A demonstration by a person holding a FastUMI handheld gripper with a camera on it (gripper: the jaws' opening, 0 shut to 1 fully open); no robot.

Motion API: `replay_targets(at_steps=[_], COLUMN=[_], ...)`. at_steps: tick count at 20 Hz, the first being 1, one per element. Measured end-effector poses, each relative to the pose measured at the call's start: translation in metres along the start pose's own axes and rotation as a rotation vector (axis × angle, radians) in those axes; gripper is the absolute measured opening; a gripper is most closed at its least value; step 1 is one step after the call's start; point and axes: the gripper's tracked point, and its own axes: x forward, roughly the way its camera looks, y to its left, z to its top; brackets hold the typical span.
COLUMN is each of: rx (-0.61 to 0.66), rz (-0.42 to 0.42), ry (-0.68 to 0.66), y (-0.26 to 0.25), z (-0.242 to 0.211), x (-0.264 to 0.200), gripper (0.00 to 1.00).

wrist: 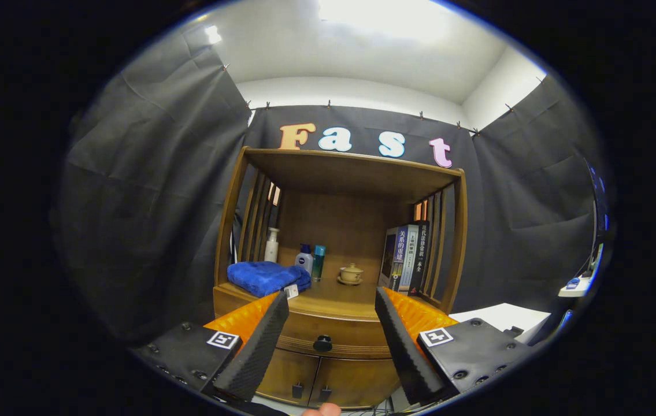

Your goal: Pull open the drawer, take out the items inside it, and place them on the countertop above the cabinet.

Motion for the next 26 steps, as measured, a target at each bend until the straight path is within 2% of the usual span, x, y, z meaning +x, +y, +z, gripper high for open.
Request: replay_targets(at_steps=[13,19,23,26], rx=[-0.01,-0.003,0.022,0.076], rz=[0.03,-0.019,-0.105,-0.104], ry=[0.01,-0.008,0.023,0.091], y=[0.009,-0.004,-0.029,-0.028], z=[-0.006,-0.009,-0.043,-0.094], x=[0.001,0.028,0.063,0.099], gripper=[0.98,0.98,0.98,0.98])
